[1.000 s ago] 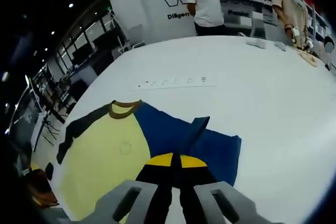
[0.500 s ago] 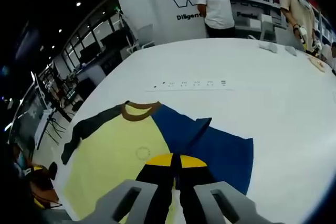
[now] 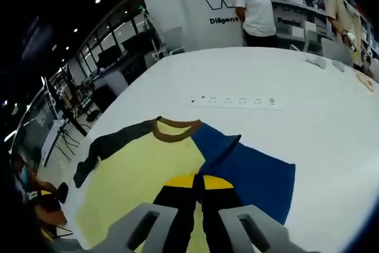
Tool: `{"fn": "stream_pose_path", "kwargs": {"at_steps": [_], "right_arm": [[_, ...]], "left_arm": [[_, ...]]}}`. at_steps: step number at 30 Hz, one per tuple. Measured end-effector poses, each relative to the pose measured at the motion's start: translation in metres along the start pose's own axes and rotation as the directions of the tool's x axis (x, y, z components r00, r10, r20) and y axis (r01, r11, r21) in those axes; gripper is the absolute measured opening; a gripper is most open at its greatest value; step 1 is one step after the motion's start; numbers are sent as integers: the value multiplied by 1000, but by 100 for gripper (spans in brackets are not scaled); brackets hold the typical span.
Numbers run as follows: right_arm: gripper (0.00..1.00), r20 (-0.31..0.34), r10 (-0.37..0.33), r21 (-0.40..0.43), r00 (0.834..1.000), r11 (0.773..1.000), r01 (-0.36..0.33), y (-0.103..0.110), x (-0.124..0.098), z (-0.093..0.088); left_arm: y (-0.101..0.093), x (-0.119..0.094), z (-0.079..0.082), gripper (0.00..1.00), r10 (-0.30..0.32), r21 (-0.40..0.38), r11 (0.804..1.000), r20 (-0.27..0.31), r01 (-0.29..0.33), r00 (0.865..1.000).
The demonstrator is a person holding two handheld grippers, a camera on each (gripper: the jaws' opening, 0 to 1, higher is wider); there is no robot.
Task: Fold the garment on the visible template until the final outline fits inside the template.
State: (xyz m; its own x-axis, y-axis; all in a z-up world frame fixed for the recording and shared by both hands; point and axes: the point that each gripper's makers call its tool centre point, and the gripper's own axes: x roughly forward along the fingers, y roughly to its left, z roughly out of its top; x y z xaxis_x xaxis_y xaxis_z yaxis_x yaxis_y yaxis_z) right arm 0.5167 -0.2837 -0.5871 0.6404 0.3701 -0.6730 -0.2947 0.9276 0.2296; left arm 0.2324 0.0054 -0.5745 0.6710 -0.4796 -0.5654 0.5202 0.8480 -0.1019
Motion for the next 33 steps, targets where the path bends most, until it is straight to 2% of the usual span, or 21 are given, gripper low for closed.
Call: {"fn": "stream_pose_path", "kwargs": {"at_steps": [23, 33], "right_arm": [[0, -39, 35, -94, 999, 995, -38, 56, 27, 1], [0, -34, 59, -133, 998, 989, -63, 84, 33, 11]], "left_arm": [[2, 1, -1, 99, -8, -11, 1000, 9, 8, 1000], [3, 3, 2, 99, -13, -22, 1000, 21, 13, 1000]]}}
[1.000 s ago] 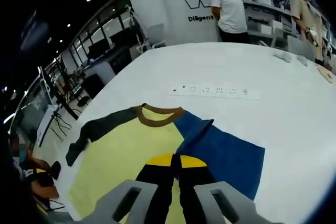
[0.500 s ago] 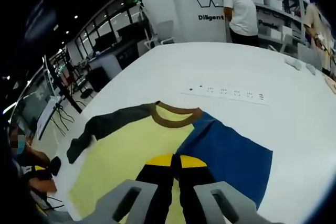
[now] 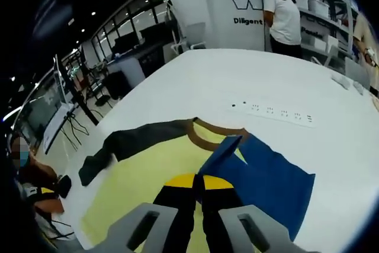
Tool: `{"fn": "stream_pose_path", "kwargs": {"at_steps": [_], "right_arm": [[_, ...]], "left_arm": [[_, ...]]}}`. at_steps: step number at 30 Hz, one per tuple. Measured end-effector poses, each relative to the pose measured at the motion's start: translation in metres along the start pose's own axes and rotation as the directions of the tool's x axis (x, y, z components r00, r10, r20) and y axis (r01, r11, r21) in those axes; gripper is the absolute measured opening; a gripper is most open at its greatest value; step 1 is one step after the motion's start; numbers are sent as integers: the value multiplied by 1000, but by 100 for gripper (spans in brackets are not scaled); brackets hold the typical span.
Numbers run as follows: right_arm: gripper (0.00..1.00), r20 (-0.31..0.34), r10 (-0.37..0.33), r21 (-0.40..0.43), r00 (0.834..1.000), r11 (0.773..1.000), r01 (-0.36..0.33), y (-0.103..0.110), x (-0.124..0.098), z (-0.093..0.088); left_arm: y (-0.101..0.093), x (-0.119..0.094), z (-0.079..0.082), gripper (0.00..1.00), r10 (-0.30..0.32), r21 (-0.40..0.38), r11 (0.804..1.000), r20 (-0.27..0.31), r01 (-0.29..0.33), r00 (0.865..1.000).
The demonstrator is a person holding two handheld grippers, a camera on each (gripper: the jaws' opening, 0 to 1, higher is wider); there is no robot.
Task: Fold the garment on the visible template until the final outline fits inside the template.
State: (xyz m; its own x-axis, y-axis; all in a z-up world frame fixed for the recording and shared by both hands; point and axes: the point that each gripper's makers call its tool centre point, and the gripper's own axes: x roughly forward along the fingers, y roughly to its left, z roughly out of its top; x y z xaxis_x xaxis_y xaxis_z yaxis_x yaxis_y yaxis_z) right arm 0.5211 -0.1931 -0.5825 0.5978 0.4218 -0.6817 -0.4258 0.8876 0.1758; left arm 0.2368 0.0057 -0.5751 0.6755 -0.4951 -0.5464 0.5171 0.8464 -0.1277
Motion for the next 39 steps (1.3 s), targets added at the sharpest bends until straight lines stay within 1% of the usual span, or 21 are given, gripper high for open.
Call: {"fn": "stream_pose_path", "kwargs": {"at_steps": [10, 14, 19, 25, 28, 35, 38, 39], "right_arm": [[0, 4, 26, -29, 1000, 999, -26, 25, 6, 7], [0, 2, 37, -43, 999, 998, -37, 35, 9, 9], [0, -3, 32, -61, 999, 998, -33, 43, 15, 11], [0, 4, 48, -68, 999, 997, -48, 56, 19, 19], [0, 7, 63, -79, 998, 995, -62, 67, 19, 23], [0, 9, 78, -118, 997, 990, -77, 85, 22, 27], [0, 7, 51, -188, 999, 981, -49, 88, 22, 26], [0, 5, 57, -184, 998, 981, -55, 91, 22, 26]], "left_arm": [[5, -2, -5, 99, 12, -3, 1000, -11, -12, 1000], [4, -2, -4, 99, 6, -6, 1000, -5, -6, 1000], [7, -3, -4, 99, 16, -9, 1000, -5, -16, 1000], [9, -4, -8, 99, 19, -11, 1000, -13, -20, 1000], [10, -4, -8, 99, 20, -17, 1000, -11, -20, 1000], [10, -5, -9, 99, 21, -13, 1000, -17, -21, 1000], [10, -6, -9, 99, 21, -17, 1000, -14, -22, 1000], [10, -6, -10, 99, 22, -17, 1000, -14, -23, 1000]]}}
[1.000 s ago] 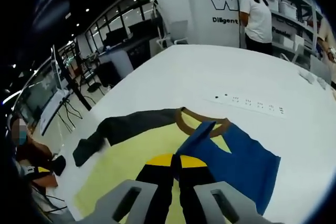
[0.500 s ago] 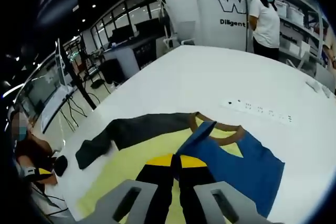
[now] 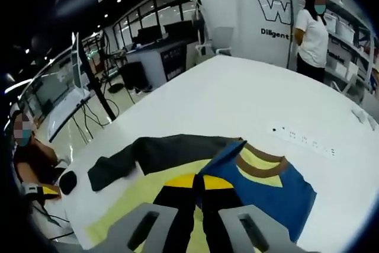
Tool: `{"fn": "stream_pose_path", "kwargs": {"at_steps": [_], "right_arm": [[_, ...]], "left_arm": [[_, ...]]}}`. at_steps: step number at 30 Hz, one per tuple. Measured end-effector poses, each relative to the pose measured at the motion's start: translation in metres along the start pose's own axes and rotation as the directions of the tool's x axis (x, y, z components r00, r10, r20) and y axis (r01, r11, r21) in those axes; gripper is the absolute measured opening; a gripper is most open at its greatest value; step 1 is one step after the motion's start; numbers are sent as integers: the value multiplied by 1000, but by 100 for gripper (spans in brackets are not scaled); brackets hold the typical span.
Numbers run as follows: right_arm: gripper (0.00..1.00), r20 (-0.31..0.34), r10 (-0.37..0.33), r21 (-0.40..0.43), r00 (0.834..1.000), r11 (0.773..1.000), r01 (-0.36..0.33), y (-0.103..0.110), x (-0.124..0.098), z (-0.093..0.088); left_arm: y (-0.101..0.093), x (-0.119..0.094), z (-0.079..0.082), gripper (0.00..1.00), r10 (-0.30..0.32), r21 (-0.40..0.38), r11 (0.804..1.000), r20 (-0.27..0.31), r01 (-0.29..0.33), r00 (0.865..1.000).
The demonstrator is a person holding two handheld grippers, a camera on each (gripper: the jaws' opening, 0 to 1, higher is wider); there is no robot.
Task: Fold the garment on the visible template until the final outline fits inside the template.
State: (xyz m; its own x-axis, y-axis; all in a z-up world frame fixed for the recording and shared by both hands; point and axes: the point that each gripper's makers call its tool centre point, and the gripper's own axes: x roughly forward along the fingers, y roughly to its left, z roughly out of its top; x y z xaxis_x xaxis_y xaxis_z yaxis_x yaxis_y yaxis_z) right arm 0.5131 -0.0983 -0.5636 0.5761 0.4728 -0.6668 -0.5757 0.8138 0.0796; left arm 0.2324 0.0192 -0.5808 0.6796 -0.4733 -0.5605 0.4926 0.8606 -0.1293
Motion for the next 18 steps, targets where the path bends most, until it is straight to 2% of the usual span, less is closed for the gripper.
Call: {"fn": "stream_pose_path", "kwargs": {"at_steps": [10, 18], "right_arm": [[0, -7, 37, -83, 999, 996, -37, 32, 9, -3], [0, -52, 41, -156, 998, 987, -48, 44, 20, -21]], "left_arm": [[1, -1, -2, 99, 3, -5, 1000, -1, -3, 1000], [5, -5, -6, 99, 14, -18, 1000, 1, -14, 1000]]}}
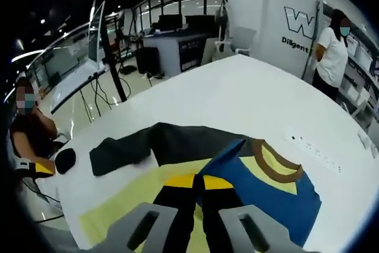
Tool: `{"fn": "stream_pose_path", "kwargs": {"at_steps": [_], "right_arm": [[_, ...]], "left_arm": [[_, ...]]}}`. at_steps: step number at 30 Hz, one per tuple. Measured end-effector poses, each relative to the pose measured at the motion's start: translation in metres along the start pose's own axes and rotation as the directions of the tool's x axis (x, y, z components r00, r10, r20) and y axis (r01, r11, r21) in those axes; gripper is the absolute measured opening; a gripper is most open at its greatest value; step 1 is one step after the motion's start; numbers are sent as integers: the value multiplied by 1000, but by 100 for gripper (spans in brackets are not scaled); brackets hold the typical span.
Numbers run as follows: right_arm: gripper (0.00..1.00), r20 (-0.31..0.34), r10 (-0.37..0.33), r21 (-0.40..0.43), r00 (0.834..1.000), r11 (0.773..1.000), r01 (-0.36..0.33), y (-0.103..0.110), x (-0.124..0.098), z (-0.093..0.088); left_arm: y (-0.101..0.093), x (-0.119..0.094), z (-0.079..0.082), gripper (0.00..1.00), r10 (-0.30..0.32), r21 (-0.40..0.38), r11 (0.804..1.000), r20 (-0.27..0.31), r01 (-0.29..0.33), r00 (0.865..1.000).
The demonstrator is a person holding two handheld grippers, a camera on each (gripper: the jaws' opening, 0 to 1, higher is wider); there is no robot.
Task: Fold the garment on the visible template until the final outline fits inside the template.
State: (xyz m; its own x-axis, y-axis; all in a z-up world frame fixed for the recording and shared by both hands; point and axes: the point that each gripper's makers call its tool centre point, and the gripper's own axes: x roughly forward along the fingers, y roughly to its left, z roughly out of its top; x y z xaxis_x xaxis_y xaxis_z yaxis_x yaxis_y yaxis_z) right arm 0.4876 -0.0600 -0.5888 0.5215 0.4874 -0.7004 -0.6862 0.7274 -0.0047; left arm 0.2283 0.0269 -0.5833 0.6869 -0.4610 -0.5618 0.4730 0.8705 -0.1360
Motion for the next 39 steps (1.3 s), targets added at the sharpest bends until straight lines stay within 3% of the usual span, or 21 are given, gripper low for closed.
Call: {"fn": "stream_pose_path", "kwargs": {"at_steps": [15, 26, 29, 34, 39], "right_arm": [[0, -31, 6, -115, 999, 993, -10, 16, 23, -23], [1, 15, 88, -30, 996, 996, -87, 27, 30, -24], [17, 34, 92, -12, 995, 996, -92, 22, 33, -21], [29, 56, 76, 11, 996, 997, -77, 11, 24, -24], [47, 80, 34, 65, 996, 997, -39, -6, 14, -27]], "left_arm": [[-1, 0, -2, 99, 0, -7, 1000, 3, 0, 1000], [0, -1, -5, 99, 8, -16, 1000, 0, -8, 1000], [0, -1, -4, 99, 11, -16, 1000, 1, -11, 1000], [1, -1, 0, 99, 14, -12, 1000, 6, -14, 1000], [1, 0, 3, 99, 23, -8, 1000, 13, -23, 1000]]}}
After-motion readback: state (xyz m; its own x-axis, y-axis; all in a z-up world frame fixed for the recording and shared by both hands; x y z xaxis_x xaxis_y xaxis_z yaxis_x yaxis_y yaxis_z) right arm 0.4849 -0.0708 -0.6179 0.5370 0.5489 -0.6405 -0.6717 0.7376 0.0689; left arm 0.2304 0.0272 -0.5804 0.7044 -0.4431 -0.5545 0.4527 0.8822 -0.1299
